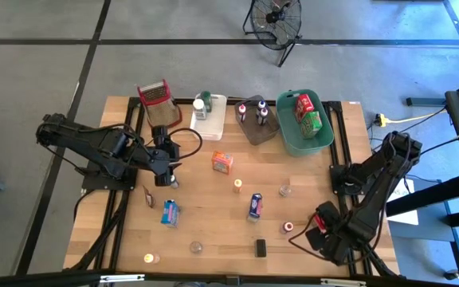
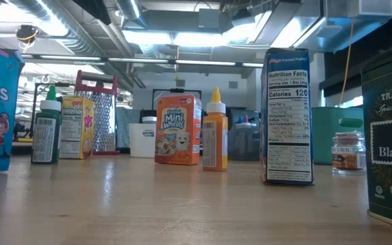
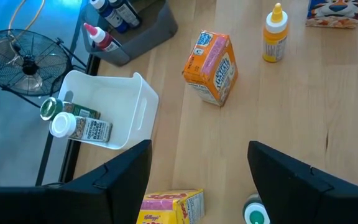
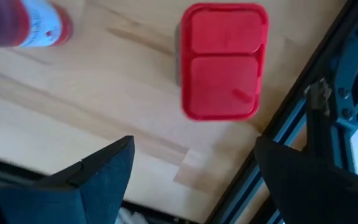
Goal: Pick & Place Kitchen Items
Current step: Put the red seasoning can into the white bin
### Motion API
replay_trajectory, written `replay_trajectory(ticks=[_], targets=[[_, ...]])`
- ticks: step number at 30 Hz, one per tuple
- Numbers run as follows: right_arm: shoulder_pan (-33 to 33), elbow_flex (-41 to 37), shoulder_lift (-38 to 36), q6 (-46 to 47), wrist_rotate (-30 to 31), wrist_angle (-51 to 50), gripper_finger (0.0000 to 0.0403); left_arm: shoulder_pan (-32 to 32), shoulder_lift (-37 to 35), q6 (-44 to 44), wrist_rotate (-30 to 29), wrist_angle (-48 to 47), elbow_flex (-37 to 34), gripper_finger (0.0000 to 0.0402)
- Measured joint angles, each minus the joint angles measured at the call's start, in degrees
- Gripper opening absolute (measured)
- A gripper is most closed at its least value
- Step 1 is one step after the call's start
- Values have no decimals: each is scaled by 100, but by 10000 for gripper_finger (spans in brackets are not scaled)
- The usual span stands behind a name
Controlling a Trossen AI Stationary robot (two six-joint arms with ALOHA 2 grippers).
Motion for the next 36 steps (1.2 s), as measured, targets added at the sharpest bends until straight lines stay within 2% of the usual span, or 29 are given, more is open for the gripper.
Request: replay_trajectory(ticks=[13,19,36], targets=[[0,-591,0,-256,4,-134,337,2,0,48,0,2,0,260],[-11,-776,0,-360,7,136,337,2,0,48,0,2,0,262],[-11,-797,0,-639,201,321,335,1,2,44,0,2,0,261]])
